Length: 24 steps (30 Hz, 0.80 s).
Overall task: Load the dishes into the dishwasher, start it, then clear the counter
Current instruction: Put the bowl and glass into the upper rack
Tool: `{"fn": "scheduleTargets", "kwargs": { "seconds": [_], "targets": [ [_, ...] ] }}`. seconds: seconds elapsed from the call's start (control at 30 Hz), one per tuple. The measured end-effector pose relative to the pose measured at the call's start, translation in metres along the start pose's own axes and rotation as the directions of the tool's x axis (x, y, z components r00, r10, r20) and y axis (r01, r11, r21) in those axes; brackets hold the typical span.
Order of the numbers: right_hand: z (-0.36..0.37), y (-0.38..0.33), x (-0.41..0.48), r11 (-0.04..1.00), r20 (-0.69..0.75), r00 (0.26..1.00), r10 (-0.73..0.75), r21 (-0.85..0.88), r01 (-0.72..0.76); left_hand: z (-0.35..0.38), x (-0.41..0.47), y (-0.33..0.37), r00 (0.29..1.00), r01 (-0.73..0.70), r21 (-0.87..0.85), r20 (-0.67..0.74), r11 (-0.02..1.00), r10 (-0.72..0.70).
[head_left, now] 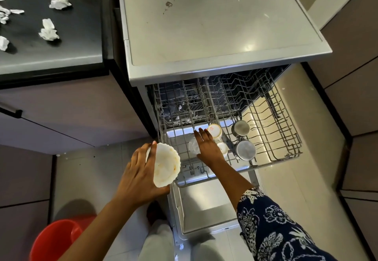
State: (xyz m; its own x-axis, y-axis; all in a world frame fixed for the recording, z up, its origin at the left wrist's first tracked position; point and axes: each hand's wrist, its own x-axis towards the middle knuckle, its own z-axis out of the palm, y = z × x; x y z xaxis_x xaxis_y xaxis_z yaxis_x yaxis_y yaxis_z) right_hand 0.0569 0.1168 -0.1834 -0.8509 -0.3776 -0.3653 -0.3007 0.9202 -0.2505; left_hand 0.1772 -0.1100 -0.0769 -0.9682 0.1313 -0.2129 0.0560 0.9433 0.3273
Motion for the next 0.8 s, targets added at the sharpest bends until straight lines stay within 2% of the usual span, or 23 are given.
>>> {"fn": "scheduleTargets", "kwargs": {
  "seconds": [0.13,0.23,0.3,0.33,0.4,0.47,0.53,0.57,0.63,0.8],
  "targets": [
    [-0.005,-0.011,-0.018,0.993,-0.085,0.996,0.023,0.118,-0.013,-0.003,0.007,0.002,1.000,-0.012,-0.020,0.001,1.000,0.012],
    [-0.008,-0.024,-0.035,0.913,-0.197,0.963,0.181,0.398,-0.090,-0.009,0.014,0.004,1.000,-0.031,-0.027,0.006,0.999,0.031],
    [-0.018,-0.032,-0.048,0.727,-0.153,0.924,0.350,0.667,-0.165,-0.015,0.018,0.007,0.999,-0.054,-0.034,0.002,0.998,0.054],
    [-0.026,-0.035,-0.055,0.569,-0.082,0.912,0.403,0.802,-0.179,-0.018,0.020,0.010,0.997,-0.073,-0.037,-0.007,0.997,0.073],
    [-0.043,-0.043,-0.070,0.183,0.114,0.919,0.378,0.963,-0.195,-0.021,0.025,0.019,0.995,-0.104,-0.062,-0.012,0.993,0.104],
    [-0.060,-0.045,-0.085,-0.130,0.304,0.921,0.245,0.951,-0.280,-0.025,0.031,0.034,0.991,-0.132,-0.106,-0.014,0.986,0.131],
    [-0.074,-0.035,-0.096,-0.303,0.385,0.919,0.084,0.888,-0.344,-0.027,0.039,0.059,0.984,-0.178,-0.139,-0.025,0.974,0.176],
    [-0.080,-0.028,-0.100,-0.357,0.400,0.916,0.031,0.861,-0.363,-0.027,0.042,0.071,0.981,-0.194,-0.163,-0.014,0.967,0.195],
    [-0.089,-0.005,-0.107,-0.386,0.409,0.911,-0.052,0.833,-0.396,-0.020,0.047,0.102,0.981,-0.186,-0.206,0.013,0.961,0.192],
    [-0.096,0.060,-0.109,-0.483,0.409,0.898,-0.162,0.761,-0.434,0.008,0.064,0.167,0.991,-0.132,-0.248,-0.018,0.960,0.131]
  ]
}}
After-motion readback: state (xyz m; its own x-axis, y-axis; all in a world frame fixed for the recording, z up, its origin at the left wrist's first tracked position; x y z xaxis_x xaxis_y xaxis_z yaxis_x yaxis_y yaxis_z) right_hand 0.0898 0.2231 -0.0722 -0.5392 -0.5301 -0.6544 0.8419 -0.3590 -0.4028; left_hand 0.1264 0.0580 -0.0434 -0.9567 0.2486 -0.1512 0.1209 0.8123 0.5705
